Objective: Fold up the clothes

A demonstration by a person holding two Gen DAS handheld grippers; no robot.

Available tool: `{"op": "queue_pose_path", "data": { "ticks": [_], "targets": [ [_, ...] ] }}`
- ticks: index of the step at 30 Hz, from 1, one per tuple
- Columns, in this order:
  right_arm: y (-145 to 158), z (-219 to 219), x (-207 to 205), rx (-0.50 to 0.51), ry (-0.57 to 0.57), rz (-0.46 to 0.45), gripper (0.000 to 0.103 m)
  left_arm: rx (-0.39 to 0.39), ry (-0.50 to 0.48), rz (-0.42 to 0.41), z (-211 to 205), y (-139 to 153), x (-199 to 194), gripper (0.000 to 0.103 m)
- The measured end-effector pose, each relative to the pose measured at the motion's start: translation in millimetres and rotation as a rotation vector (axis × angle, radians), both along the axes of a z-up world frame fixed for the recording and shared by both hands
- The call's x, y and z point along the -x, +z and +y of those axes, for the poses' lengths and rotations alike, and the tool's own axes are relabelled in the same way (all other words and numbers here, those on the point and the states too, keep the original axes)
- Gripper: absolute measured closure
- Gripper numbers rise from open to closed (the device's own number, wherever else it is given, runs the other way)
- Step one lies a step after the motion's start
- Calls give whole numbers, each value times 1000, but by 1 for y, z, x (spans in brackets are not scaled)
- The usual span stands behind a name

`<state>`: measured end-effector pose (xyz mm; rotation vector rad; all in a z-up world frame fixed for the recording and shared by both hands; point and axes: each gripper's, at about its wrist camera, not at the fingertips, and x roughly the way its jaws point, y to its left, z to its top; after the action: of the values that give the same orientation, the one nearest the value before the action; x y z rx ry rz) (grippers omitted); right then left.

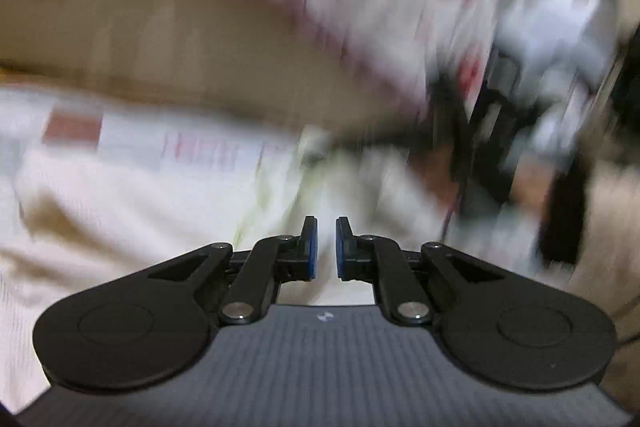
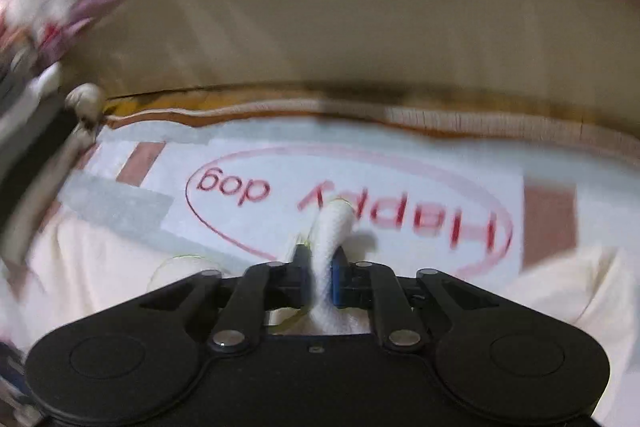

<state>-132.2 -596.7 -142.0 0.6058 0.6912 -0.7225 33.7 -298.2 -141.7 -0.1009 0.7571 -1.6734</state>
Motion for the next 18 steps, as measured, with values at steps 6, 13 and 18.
{"op": "queue_pose_path", "data": {
  "ticks": [6, 13, 18],
  "targets": [
    [22, 88, 18, 244, 355, 21, 88, -13, 103, -22, -8, 6, -29, 93],
    [2, 145, 30, 239, 579, 254, 83, -188, 15, -176, -72, -19, -3, 73],
    [0, 139, 33, 162, 446, 153, 79, -186, -39, -90, -103, -27, 11, 62]
  ]
}}
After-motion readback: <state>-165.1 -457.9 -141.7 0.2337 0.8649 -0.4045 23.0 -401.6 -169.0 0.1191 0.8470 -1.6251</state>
